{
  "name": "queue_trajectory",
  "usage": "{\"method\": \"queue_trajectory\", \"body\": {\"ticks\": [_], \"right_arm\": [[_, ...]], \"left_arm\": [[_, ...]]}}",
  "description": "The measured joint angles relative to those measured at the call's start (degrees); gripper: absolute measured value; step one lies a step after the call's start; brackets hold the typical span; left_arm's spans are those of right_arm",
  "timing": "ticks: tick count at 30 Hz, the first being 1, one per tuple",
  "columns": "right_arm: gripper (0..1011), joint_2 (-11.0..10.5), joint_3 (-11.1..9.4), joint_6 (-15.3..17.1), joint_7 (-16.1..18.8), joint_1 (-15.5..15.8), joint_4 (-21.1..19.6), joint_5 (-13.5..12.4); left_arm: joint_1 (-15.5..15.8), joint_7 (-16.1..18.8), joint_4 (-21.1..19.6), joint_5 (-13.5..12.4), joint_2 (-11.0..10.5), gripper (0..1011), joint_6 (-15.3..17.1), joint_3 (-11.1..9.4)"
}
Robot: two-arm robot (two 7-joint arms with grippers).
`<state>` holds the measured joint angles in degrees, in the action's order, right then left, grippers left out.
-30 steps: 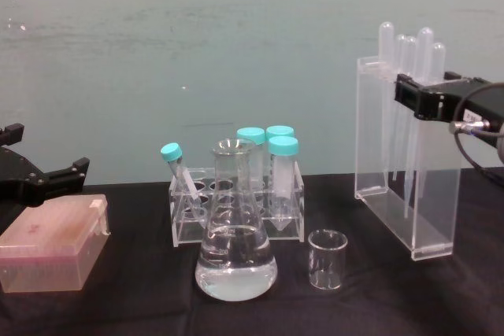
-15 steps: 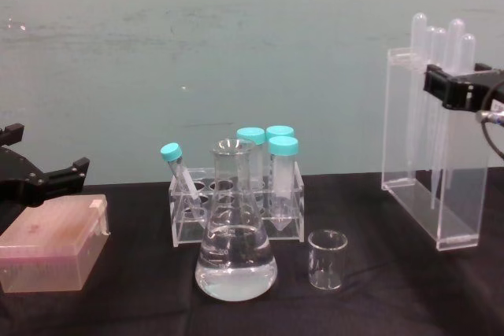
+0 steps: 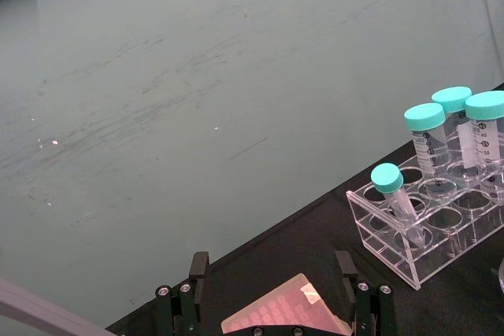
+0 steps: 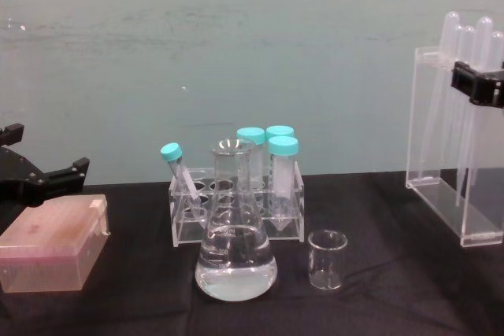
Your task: Place the experimental apparatus aside using one hand.
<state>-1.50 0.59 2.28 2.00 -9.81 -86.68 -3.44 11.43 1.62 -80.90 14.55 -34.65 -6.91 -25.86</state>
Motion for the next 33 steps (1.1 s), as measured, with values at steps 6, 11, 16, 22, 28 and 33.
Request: {"method": "queue_trajectory", "body": {"ticks": [6,11,16,22,28,33], "right_arm": [[605,-0.44,-0.92,-0.11,0.21,-0.26,0.25,-0.18],[605,-0.79,-1.52,-0.09,0.52,-0.52,0.45,-0.35],[605,-1.32,-2.20,-0.08,1.02,-0.78,0.73,-0.69],[605,-2.19,-2.96,-0.23,1.94,-1.03,1.10,-1.36],[605,-3.20,-3.88,-0.60,2.78,-1.37,1.73,-2.19],[605,-4.09,-4.68,-0.69,3.26,-1.63,2.26,-2.84]], "left_arm": [[0.00,0.00,0.00,0.00,0.00,1000,0.00,0.00],[0.00,0.00,0.00,0.00,0.00,1000,0.00,0.00],[0.00,0.00,0.00,0.00,0.00,1000,0.00,0.00],[0.00,0.00,0.00,0.00,0.00,1000,0.00,0.00],[0.00,0.01,0.00,0.00,0.00,1000,0.01,0.00],[0.00,0.00,0.00,0.00,0.00,1000,0.00,0.00]]}}
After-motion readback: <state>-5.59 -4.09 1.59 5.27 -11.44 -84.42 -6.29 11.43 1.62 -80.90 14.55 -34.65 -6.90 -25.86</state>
